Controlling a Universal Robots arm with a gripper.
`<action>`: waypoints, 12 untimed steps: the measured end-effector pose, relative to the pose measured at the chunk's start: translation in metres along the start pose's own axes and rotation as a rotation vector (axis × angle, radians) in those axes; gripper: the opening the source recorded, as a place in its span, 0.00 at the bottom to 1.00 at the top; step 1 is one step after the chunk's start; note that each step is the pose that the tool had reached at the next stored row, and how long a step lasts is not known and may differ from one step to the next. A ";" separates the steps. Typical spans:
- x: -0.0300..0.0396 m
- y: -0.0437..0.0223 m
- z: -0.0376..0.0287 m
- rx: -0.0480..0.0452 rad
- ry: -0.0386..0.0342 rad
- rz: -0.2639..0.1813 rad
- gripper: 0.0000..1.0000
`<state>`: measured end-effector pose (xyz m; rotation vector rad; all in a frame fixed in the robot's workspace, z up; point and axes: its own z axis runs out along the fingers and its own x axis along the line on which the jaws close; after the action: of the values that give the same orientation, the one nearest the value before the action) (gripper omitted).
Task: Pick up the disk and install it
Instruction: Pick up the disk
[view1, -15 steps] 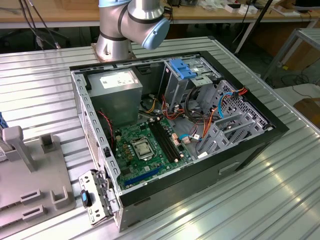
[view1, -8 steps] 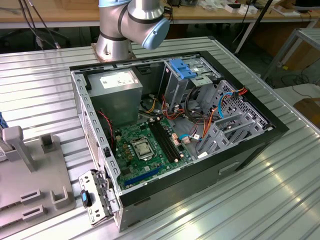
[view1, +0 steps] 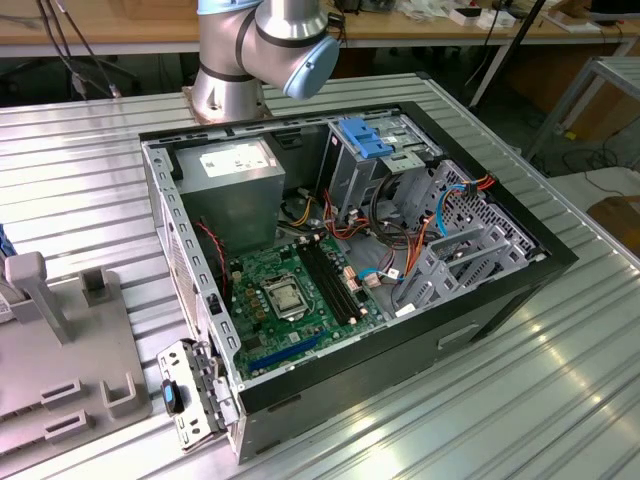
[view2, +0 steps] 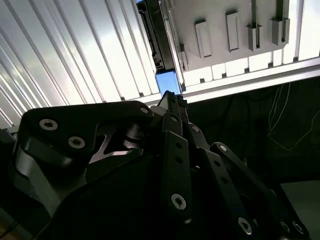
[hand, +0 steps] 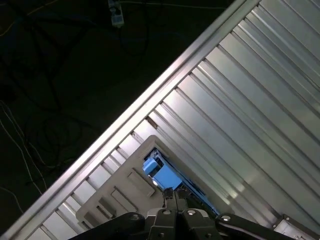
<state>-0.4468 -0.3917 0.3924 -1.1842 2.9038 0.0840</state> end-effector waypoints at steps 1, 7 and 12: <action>0.0001 0.0001 0.0000 -0.0001 0.0003 -0.006 0.11; 0.0009 0.0008 0.0000 -0.0010 0.0020 -0.041 0.11; 0.0016 0.0014 0.0000 -0.0017 0.0034 -0.071 0.11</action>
<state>-0.4489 -0.3918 0.3924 -1.2874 2.8616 0.0842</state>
